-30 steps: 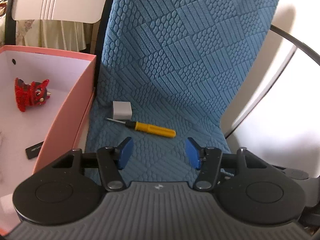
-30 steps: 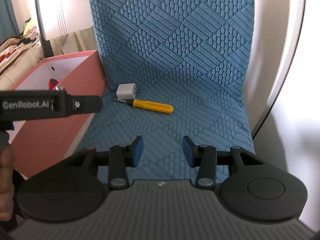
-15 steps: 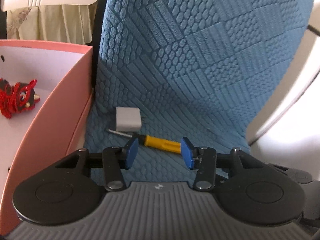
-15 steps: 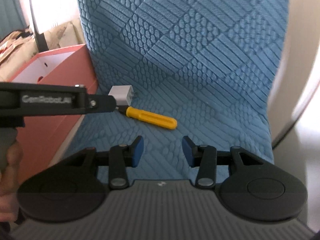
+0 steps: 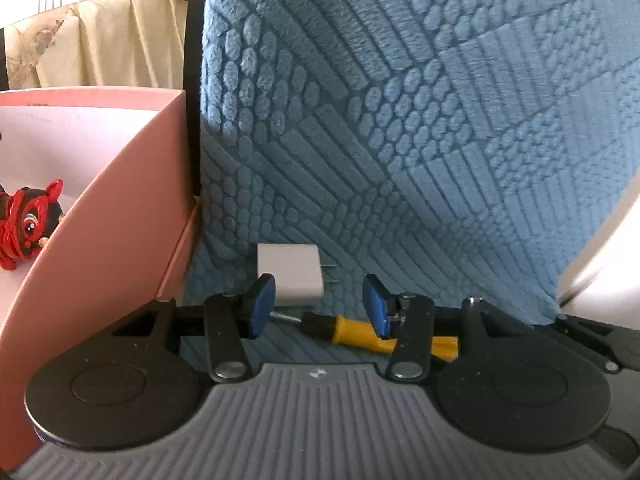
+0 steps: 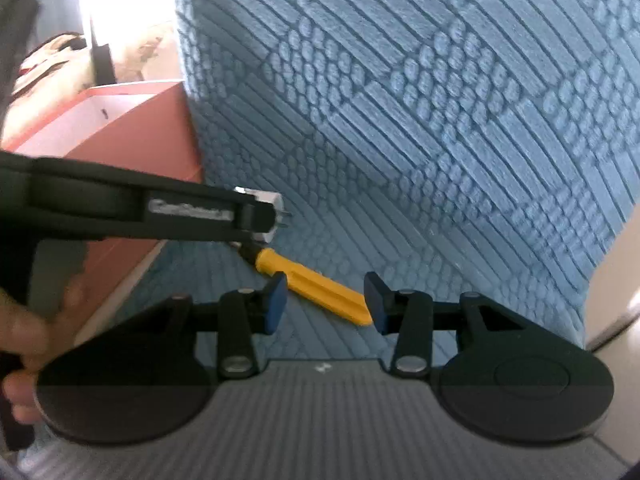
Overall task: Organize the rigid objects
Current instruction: 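Grasp the white plug charger with the left gripper while the right gripper grasps the yellow screwdriver, then lift the charger with the left gripper while the right gripper lifts the screwdriver, then carry the charger and screwdriver over the pink box with both grippers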
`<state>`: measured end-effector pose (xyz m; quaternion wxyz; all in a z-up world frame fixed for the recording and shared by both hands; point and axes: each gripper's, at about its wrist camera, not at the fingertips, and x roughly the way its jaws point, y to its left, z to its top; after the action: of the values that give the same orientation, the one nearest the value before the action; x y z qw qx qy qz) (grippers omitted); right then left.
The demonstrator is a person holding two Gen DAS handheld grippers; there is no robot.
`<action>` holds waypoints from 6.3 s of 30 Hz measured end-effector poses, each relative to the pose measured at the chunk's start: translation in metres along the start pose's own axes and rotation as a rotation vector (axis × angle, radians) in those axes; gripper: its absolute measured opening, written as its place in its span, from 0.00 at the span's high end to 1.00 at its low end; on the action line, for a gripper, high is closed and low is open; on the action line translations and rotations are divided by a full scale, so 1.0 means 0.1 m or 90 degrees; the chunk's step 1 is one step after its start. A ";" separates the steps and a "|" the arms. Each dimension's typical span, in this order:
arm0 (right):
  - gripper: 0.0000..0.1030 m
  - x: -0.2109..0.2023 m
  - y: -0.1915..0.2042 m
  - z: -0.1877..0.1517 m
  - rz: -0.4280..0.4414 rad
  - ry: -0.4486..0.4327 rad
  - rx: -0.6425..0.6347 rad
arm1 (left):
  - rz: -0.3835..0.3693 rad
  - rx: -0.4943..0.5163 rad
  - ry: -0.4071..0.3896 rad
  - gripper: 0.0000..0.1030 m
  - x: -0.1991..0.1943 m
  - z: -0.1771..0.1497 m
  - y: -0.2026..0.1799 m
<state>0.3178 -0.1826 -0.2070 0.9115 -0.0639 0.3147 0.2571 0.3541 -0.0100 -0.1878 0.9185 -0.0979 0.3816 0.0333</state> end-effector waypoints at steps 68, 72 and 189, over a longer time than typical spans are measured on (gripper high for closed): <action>0.80 -0.76 0.54 -0.42 -0.037 0.155 0.009 | -0.056 0.001 0.035 0.52 -1.19 -0.99 0.15; 0.80 -0.93 0.62 -0.51 -0.054 0.156 0.023 | -0.068 0.008 0.036 0.52 -1.27 -1.07 0.17; 0.79 -1.90 1.23 0.75 -0.082 -0.073 0.107 | -0.150 -0.013 -0.109 0.52 -2.61 0.16 0.93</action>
<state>0.1687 -0.1374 -0.0264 0.9447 0.0074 0.2781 0.1737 0.1685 0.0875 -0.0060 0.9441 -0.1481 0.2877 -0.0626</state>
